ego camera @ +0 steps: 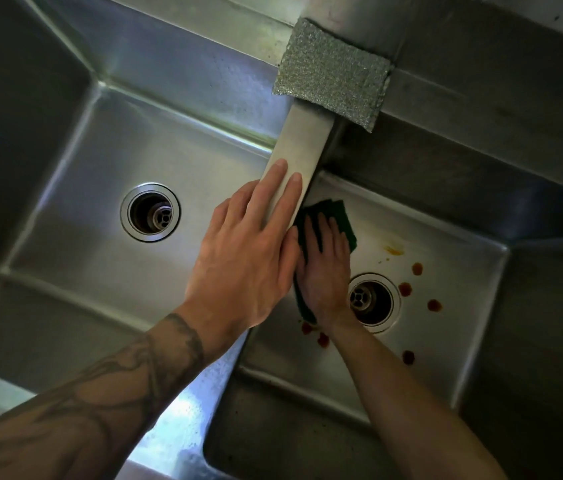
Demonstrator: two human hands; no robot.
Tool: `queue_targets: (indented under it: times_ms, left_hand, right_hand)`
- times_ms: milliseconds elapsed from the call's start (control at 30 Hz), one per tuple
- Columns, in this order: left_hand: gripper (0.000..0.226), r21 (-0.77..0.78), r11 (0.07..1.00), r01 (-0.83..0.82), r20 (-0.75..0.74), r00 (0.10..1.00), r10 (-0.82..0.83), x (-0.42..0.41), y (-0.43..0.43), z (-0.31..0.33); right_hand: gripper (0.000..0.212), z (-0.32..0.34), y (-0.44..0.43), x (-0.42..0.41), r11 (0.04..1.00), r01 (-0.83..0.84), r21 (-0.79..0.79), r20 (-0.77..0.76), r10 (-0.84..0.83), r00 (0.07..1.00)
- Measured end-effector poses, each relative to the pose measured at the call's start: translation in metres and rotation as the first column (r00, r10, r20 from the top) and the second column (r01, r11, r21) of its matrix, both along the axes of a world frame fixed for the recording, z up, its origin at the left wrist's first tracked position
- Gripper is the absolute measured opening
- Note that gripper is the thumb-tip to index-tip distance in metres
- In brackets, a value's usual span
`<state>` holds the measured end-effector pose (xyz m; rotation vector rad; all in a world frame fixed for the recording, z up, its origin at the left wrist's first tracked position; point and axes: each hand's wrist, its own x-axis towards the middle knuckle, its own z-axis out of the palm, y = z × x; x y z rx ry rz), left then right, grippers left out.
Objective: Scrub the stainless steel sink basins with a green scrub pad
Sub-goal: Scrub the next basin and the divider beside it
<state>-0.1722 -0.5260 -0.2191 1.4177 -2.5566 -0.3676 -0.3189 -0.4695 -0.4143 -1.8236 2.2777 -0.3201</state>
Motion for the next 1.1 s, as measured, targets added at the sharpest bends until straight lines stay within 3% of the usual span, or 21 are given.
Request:
queue_targets:
  times_ms: [67,100,200,267,467,533,633,700,833,933,1100]
  left_hand:
    - [0.057,-0.01,1.0,-0.005,-0.006,1.0,0.005,0.0,0.0,-0.001]
    - [0.056,-0.015,1.0,-0.012,-0.01,1.0,0.011,0.0,0.0,-0.001]
    - [0.056,-0.026,1.0,-0.011,-0.011,1.0,0.011,0.001,0.0,0.0]
    - [0.056,-0.021,1.0,-0.004,-0.008,1.0,0.003,0.001,0.0,0.0]
    - [0.057,0.017,1.0,-0.005,0.0,1.0,0.005,0.001,0.0,0.001]
    - [0.057,0.012,1.0,-0.012,0.001,1.0,0.012,0.001,-0.001,0.002]
    - [0.056,0.005,1.0,-0.015,-0.01,1.0,0.015,0.0,-0.001,0.002]
    - [0.057,0.005,1.0,-0.013,-0.022,1.0,0.013,0.0,-0.001,0.0]
    - [0.059,0.042,0.999,-0.019,-0.014,1.0,0.019,0.002,-0.001,0.0]
    - [0.06,0.082,0.996,-0.017,-0.023,1.0,0.019,0.004,0.0,0.004]
    - [0.055,0.09,0.994,-0.069,-0.045,0.996,0.073,0.016,0.023,0.003]
  right_hand:
    - [0.054,0.0,0.016,-0.025,0.995,-0.098,-0.008,-0.019,0.098,0.995]
    - [0.053,-0.001,0.013,-0.039,0.998,-0.069,-0.01,-0.038,0.069,0.997]
    - [0.051,-0.001,-0.017,-0.056,0.981,0.193,-0.031,-0.053,-0.194,0.98]
    - [0.051,0.0,-0.022,-0.032,0.962,0.27,-0.04,-0.039,-0.271,0.962]
    - [0.053,-0.002,0.051,0.005,0.994,-0.109,-0.003,0.002,0.109,0.994]
    - [0.052,-0.003,0.04,-0.015,0.997,-0.079,-0.013,-0.01,0.079,0.997]
    - [0.05,-0.003,0.005,-0.036,0.985,0.168,-0.042,-0.029,-0.169,0.985]
    - [0.052,-0.001,-0.004,-0.022,0.969,0.244,-0.05,-0.033,-0.245,0.969]
    - [0.054,0.001,0.042,0.024,1.0,0.006,-0.016,0.014,-0.005,1.0]
    - [0.051,0.001,0.046,0.003,0.993,-0.118,-0.011,0.027,0.119,0.993]
    - [0.051,0.001,-0.011,-0.042,0.994,0.104,-0.017,-0.013,-0.105,0.994]
